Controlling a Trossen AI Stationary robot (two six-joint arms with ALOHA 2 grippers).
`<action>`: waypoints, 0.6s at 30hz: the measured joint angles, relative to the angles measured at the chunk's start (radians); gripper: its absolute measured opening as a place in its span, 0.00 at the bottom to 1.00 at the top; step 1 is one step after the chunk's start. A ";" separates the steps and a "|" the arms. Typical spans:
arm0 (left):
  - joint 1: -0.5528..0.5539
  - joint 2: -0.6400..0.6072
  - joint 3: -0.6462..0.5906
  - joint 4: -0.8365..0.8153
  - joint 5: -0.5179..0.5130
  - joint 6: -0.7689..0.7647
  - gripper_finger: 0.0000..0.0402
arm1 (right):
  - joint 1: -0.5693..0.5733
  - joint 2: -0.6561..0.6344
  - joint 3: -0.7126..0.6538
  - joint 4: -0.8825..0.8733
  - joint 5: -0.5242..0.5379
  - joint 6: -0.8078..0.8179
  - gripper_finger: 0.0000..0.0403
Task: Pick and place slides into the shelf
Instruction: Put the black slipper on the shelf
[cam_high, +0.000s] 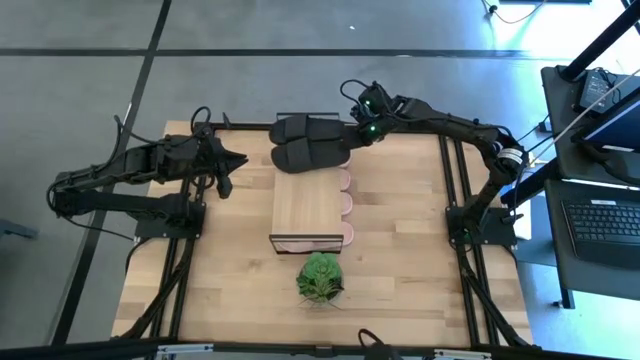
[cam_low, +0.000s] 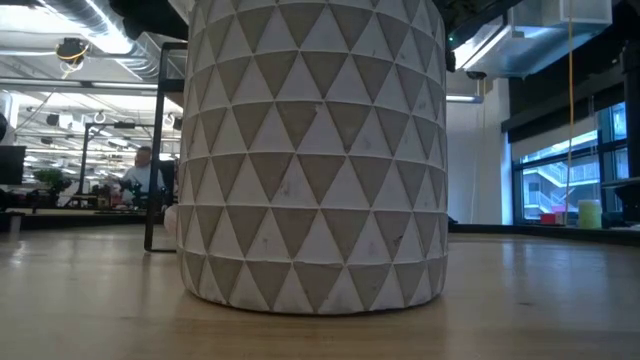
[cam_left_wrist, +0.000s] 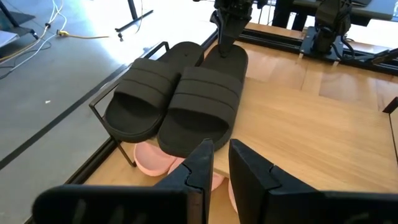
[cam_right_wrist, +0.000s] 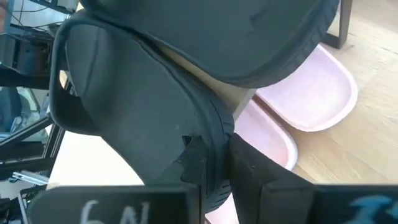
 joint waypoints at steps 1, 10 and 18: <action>0.000 0.000 0.000 -0.001 0.000 0.000 0.11 | 0.004 0.000 0.000 0.002 0.003 0.005 0.12; 0.000 0.000 0.000 -0.001 0.000 0.000 0.11 | 0.046 0.000 0.000 0.008 0.047 0.066 0.12; 0.000 0.000 0.000 -0.018 0.000 0.000 0.11 | 0.073 0.000 0.000 0.008 0.071 0.088 0.13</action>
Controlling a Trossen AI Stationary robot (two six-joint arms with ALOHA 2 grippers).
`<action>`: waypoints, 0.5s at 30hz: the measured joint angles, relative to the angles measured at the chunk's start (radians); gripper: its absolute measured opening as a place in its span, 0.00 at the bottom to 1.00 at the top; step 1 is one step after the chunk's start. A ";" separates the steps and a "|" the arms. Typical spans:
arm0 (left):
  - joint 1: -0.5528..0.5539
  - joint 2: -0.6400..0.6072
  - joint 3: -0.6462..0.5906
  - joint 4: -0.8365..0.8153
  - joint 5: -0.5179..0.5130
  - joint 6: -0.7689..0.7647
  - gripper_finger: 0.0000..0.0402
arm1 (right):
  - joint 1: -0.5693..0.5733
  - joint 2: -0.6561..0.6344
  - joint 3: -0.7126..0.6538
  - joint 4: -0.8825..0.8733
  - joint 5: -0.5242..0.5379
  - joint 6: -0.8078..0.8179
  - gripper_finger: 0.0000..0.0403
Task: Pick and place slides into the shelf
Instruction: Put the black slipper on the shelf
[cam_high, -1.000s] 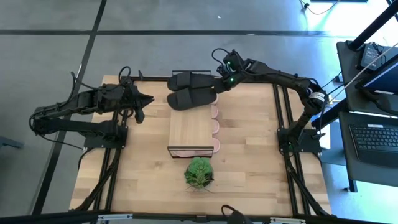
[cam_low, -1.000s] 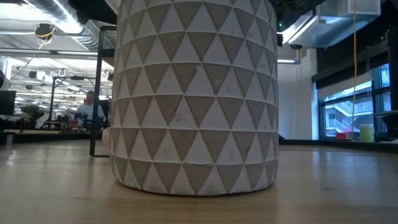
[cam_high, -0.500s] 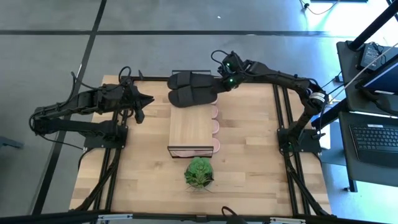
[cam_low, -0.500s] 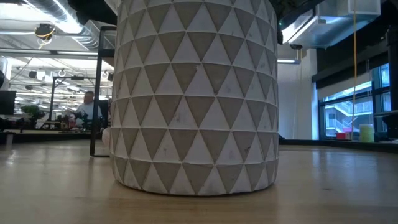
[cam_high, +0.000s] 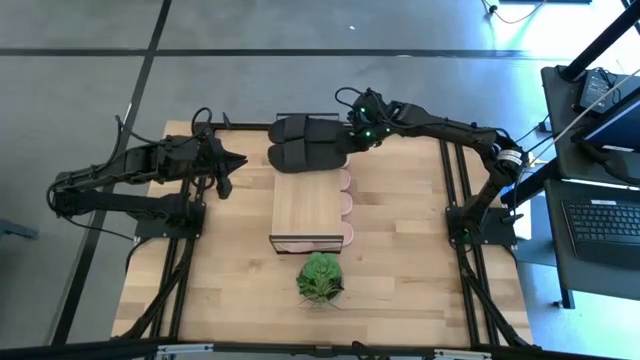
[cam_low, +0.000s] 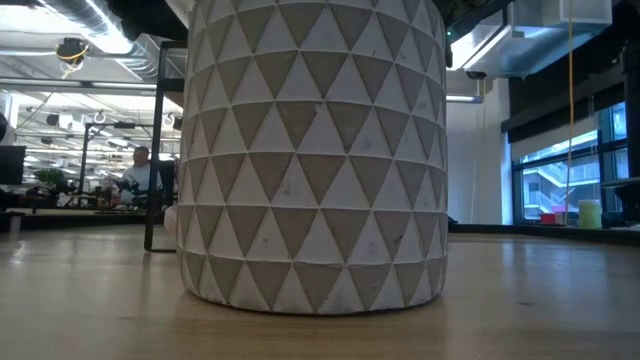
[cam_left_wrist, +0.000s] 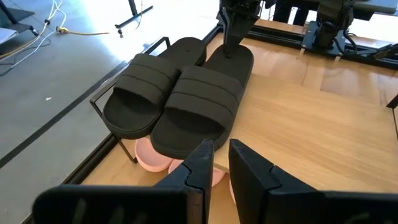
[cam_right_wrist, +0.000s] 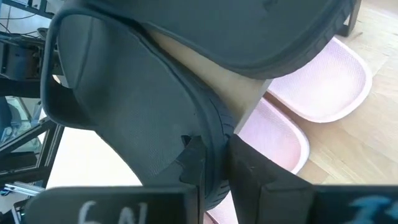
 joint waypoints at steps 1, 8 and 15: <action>0.000 0.000 0.000 0.000 0.000 0.000 0.11 | 0.003 0.000 0.000 0.000 0.003 0.000 0.13; 0.000 0.000 0.000 0.000 0.000 0.000 0.11 | 0.011 0.000 0.000 0.000 0.006 0.000 0.13; 0.000 0.000 0.000 0.001 0.000 0.000 0.11 | 0.011 0.000 0.000 -0.001 0.005 0.000 0.13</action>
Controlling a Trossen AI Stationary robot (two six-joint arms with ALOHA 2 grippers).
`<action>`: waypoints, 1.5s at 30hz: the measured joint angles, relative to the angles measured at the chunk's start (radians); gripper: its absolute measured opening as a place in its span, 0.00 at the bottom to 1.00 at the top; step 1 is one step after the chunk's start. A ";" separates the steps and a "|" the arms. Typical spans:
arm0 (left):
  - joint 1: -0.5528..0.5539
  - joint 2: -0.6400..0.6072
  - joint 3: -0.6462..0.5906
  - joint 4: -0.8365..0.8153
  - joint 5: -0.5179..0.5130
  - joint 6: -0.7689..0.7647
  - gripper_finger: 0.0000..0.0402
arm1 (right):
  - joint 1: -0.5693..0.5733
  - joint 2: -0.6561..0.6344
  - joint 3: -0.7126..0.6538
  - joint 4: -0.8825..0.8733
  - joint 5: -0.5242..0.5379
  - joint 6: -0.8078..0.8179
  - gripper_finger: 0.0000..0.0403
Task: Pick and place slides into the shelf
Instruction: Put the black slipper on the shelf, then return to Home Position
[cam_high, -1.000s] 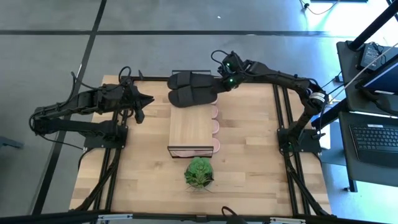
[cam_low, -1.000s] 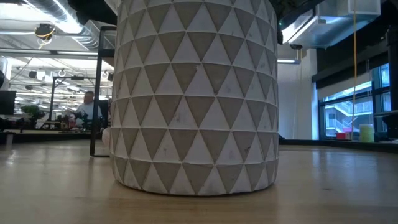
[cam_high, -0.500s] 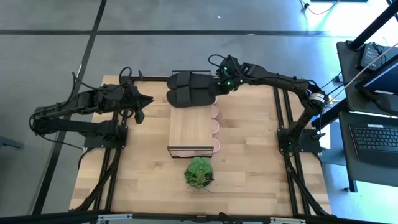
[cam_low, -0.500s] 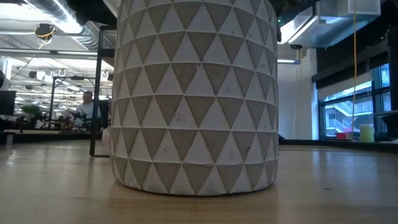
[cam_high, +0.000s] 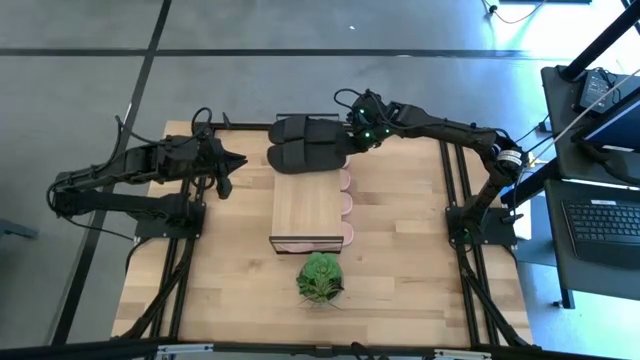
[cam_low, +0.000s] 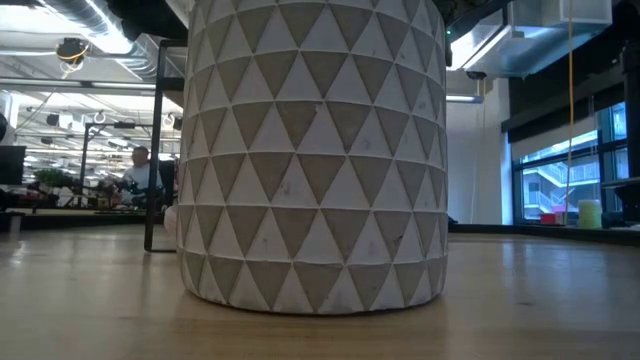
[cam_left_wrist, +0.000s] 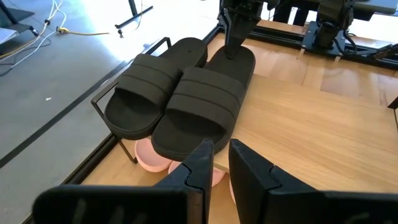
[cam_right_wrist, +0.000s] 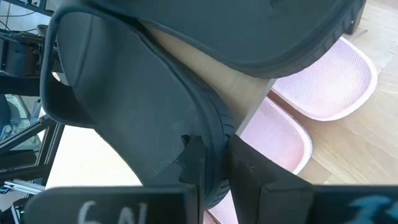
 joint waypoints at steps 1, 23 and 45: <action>0.000 0.000 0.000 0.000 0.000 0.000 0.11 | 0.000 0.000 0.000 0.000 0.000 0.000 0.13; 0.000 0.000 0.000 0.000 0.000 0.000 0.11 | 0.000 0.000 -0.001 -0.006 0.006 0.003 0.46; 0.000 -0.024 0.000 -0.024 -0.039 0.004 0.11 | 0.011 -0.239 -0.003 -0.221 0.267 -0.281 0.47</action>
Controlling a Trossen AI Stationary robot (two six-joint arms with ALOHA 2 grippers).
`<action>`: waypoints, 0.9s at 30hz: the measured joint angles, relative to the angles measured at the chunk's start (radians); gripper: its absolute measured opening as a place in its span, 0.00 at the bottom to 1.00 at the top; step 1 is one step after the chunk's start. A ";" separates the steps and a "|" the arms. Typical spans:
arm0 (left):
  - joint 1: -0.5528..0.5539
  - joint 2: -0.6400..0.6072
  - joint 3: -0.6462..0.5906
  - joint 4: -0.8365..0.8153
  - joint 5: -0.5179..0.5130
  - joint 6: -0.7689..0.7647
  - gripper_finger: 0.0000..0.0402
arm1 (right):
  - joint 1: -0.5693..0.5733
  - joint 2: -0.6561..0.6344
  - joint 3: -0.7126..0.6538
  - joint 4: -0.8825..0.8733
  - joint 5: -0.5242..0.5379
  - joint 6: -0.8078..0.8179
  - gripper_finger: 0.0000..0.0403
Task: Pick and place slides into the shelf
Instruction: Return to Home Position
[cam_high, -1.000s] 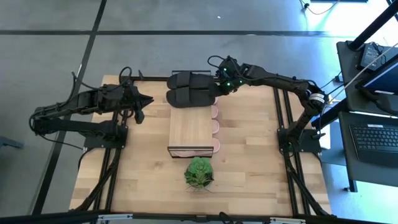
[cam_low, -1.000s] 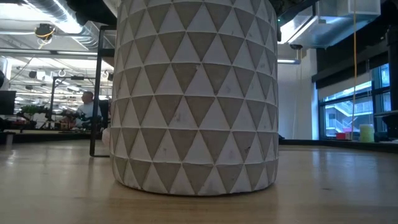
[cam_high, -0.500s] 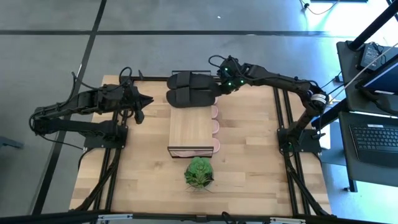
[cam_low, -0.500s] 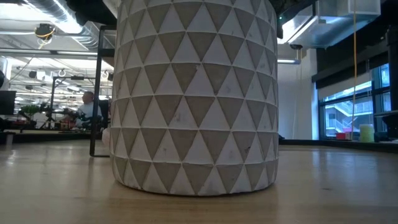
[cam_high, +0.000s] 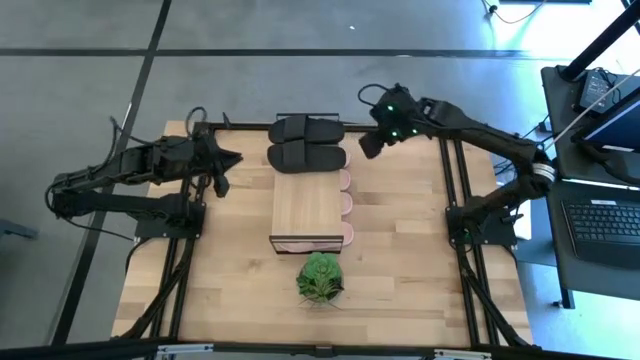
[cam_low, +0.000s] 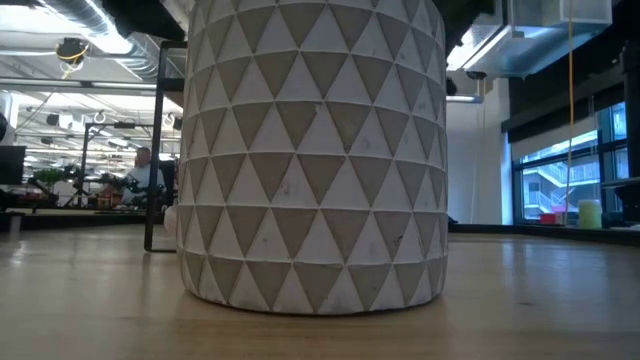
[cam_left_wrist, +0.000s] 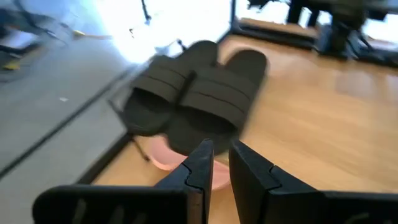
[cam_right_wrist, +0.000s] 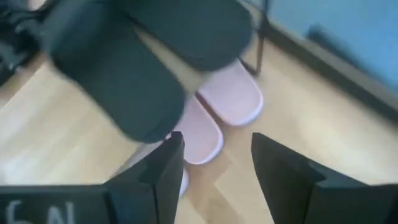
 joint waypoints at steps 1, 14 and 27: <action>0.000 -0.015 0.000 0.001 -0.024 -0.002 0.11 | 0.014 -0.025 -0.006 0.011 0.023 -0.041 0.47; 0.000 -0.425 -0.280 0.208 -0.110 -0.093 0.11 | 0.058 -0.460 -0.462 0.448 0.044 -0.160 0.47; 0.000 -0.618 -0.547 0.332 -0.128 -0.136 0.11 | 0.041 -0.858 -0.888 0.762 -0.041 -0.194 0.47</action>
